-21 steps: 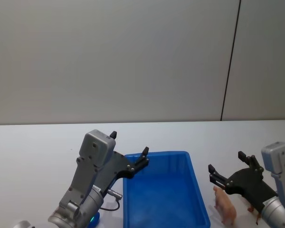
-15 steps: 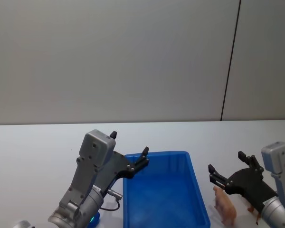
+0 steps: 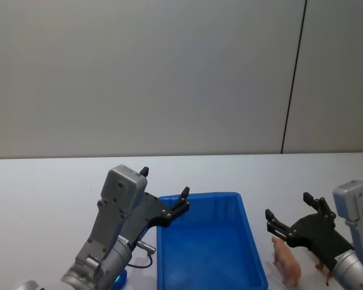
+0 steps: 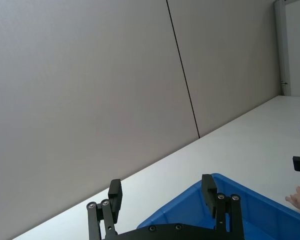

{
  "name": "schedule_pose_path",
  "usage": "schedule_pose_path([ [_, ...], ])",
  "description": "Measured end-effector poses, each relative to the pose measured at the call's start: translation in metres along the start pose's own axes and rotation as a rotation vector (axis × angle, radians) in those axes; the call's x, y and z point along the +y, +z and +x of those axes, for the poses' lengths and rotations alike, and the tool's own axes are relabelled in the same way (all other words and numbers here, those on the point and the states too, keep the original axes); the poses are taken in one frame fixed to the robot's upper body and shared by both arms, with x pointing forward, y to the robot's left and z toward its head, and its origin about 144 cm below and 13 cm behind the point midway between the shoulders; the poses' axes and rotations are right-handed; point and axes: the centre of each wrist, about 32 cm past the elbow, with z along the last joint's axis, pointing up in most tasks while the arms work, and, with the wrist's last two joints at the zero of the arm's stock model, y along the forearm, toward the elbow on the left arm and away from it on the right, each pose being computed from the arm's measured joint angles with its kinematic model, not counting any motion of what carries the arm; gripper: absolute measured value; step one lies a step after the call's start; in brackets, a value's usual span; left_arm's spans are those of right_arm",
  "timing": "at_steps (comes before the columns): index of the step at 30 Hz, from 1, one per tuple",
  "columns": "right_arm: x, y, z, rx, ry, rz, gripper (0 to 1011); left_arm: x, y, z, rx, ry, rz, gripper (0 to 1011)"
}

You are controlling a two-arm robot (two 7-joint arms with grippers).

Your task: Pick up the two dolls from the table and place them into the box.

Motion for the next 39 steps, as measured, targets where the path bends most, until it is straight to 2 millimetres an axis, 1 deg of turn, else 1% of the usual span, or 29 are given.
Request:
schedule_pose_path([
  [24, -0.0002, -0.0011, 0.0015, 0.001, -0.006, -0.003, 1001, 0.0000, 0.0000, 0.0000, 0.000, 0.000, 0.000, 1001],
  [39, -0.0041, -0.0074, 0.0092, 0.023, -0.082, -0.057, 1001, 0.0000, 0.0000, 0.0000, 0.000, 0.000, 0.000, 1001],
])
